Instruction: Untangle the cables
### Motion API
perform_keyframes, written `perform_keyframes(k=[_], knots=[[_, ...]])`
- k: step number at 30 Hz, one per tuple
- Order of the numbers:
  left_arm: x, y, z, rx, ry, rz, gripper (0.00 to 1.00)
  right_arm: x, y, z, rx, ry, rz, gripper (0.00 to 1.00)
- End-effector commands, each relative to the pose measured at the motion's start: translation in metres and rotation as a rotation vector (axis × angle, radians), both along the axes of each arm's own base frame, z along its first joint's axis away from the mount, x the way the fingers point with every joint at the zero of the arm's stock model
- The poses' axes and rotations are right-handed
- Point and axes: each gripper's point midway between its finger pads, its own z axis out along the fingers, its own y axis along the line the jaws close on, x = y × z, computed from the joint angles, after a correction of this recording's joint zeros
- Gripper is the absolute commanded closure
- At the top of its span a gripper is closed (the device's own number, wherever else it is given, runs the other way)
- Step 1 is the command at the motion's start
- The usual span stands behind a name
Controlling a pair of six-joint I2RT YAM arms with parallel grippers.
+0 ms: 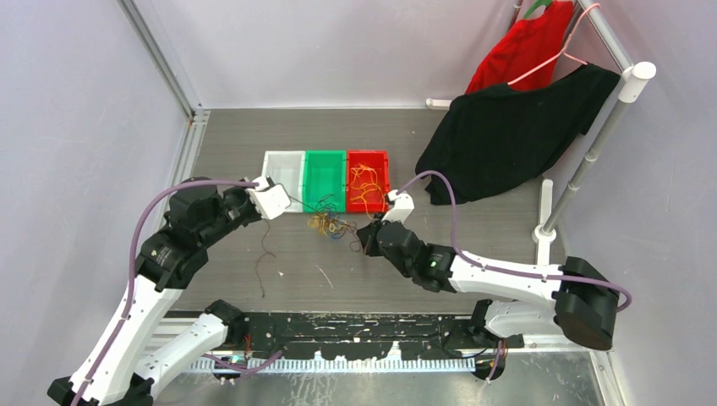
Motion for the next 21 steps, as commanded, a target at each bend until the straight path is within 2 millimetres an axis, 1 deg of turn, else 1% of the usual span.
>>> perform_keyframes(k=[1,3,9,11,15,18,21], knots=[[0.023,0.018,0.067,-0.1,-0.252,0.148,1.0,0.002,-0.042,-0.013,-0.113,0.0,-0.106,0.99],[0.027,0.021,0.08,-0.133,-0.297,0.176,1.0,0.001,-0.045,-0.008,-0.132,-0.019,-0.095,0.99],[0.031,0.032,0.119,-0.267,-0.422,0.258,1.0,-0.003,-0.047,0.002,-0.174,-0.058,-0.032,0.91],[0.03,0.04,0.14,-0.328,-0.498,0.299,1.0,-0.005,-0.047,0.002,-0.187,-0.055,-0.014,0.89],[0.028,0.058,0.172,-0.424,-0.607,0.386,1.0,-0.01,-0.046,-0.004,-0.202,-0.03,0.014,0.88],[0.027,0.068,0.191,-0.489,-0.647,0.443,1.0,-0.013,-0.046,-0.008,-0.21,-0.016,0.025,0.88],[0.023,0.073,0.206,-0.533,-0.667,0.459,1.0,-0.014,-0.047,-0.009,-0.222,-0.007,0.032,0.88]])
